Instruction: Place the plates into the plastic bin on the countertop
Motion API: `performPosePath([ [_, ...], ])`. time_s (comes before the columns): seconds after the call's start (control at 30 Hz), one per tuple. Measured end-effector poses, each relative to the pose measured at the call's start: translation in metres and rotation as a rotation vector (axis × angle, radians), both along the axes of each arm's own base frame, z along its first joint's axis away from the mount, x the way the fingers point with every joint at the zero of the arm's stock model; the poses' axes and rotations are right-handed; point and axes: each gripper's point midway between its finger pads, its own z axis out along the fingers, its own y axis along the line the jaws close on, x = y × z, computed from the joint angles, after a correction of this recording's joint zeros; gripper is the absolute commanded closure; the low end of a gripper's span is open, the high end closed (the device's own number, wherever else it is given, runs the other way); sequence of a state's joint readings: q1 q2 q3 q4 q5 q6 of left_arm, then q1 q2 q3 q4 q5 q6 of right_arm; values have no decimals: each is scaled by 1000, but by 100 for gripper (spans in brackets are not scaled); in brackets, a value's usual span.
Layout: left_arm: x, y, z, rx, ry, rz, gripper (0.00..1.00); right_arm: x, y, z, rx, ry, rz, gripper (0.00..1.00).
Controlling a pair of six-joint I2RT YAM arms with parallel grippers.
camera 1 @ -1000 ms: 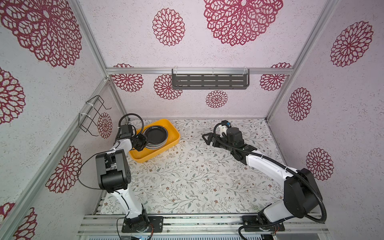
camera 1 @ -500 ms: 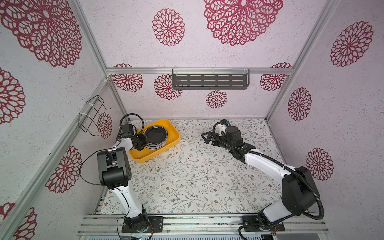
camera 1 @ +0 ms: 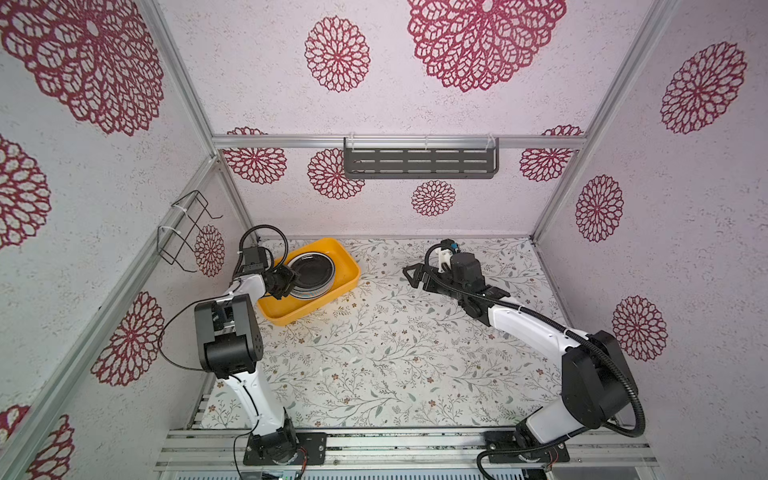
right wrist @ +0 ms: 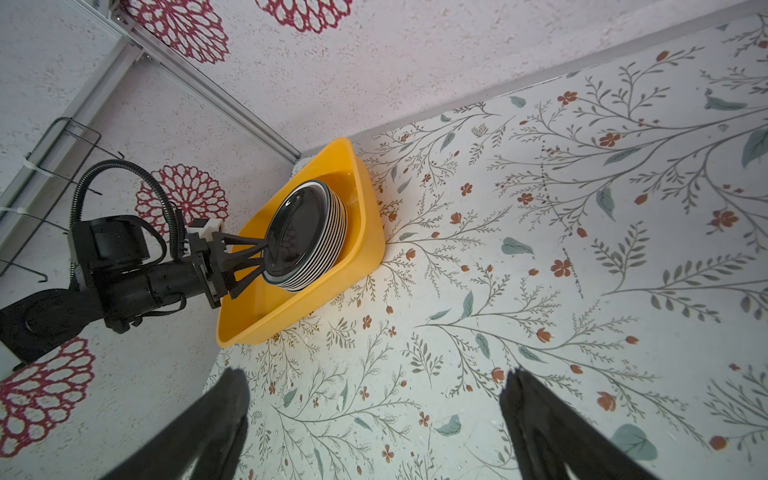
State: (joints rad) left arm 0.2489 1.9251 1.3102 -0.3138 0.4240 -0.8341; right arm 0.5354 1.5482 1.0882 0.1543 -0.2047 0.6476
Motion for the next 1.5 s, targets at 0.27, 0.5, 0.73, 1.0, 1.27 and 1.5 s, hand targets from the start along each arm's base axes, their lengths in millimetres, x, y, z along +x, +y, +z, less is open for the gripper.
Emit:
performPosePath([
  [0.27,-10,7,19,72,-4,14,34,0,-1,0,1,0,-2,1],
  [0.5,-23,8,43,117,-43,18,22,-8,-11,-8,-17,9,-23,1],
  [0.73,-47,-7,76,174,-124,-10,9,-21,-33,4,-63,-17,-82,1],
  [1.0,-83,-30,138,341,-335,-33,3,-41,-88,17,-219,-90,-219,1],
  [1.27,-128,-14,128,513,-404,60,3,-61,-166,-9,-446,-123,-449,1],
  [1.5,-169,6,90,736,-402,135,3,-75,-228,-42,-685,-112,-605,1],
])
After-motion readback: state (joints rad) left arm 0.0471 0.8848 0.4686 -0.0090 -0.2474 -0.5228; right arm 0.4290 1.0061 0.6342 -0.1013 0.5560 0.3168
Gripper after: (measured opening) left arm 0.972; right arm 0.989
